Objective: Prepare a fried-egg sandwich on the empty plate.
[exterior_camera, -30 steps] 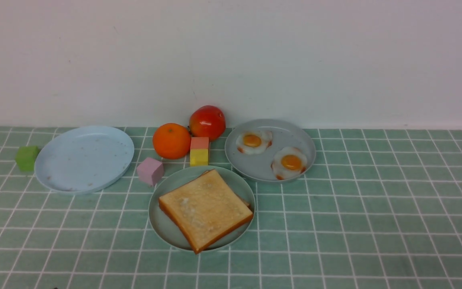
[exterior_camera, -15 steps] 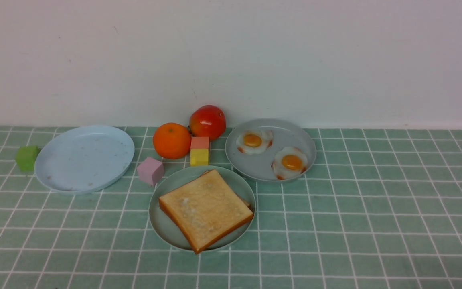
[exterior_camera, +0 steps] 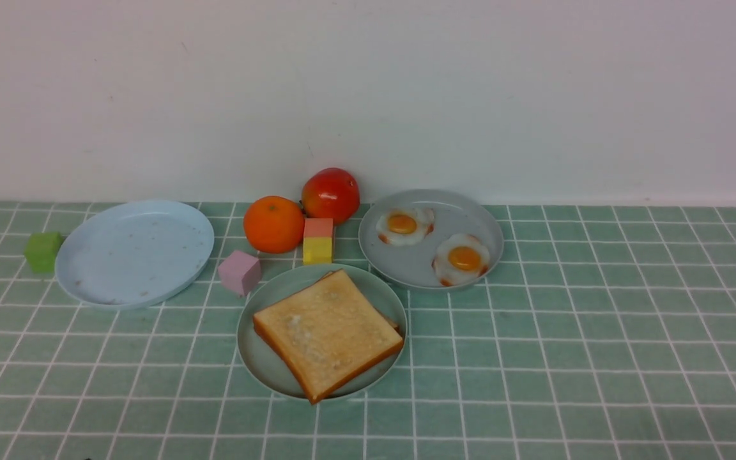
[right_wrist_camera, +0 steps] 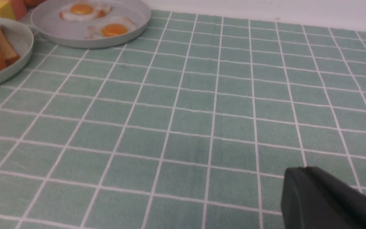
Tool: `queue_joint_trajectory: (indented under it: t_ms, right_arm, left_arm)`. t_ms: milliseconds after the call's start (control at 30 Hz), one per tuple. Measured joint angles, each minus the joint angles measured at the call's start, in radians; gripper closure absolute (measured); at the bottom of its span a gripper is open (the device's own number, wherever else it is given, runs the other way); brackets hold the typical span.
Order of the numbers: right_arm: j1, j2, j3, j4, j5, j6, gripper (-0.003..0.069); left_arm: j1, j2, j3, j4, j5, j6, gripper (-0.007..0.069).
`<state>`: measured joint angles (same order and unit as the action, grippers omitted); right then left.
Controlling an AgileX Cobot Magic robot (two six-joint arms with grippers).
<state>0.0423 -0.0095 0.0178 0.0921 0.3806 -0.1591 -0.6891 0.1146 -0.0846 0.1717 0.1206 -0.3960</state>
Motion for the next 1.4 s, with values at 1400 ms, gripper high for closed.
queue_joint_trajectory:
  t_ms: [1400]
  right_arm:
    - [0.0, 0.0, -0.003, 0.003, 0.01, -0.018, 0.064]
  left_arm:
    - [0.679, -0.126, 0.109, -0.234, 0.201, 0.177, 0.0638]
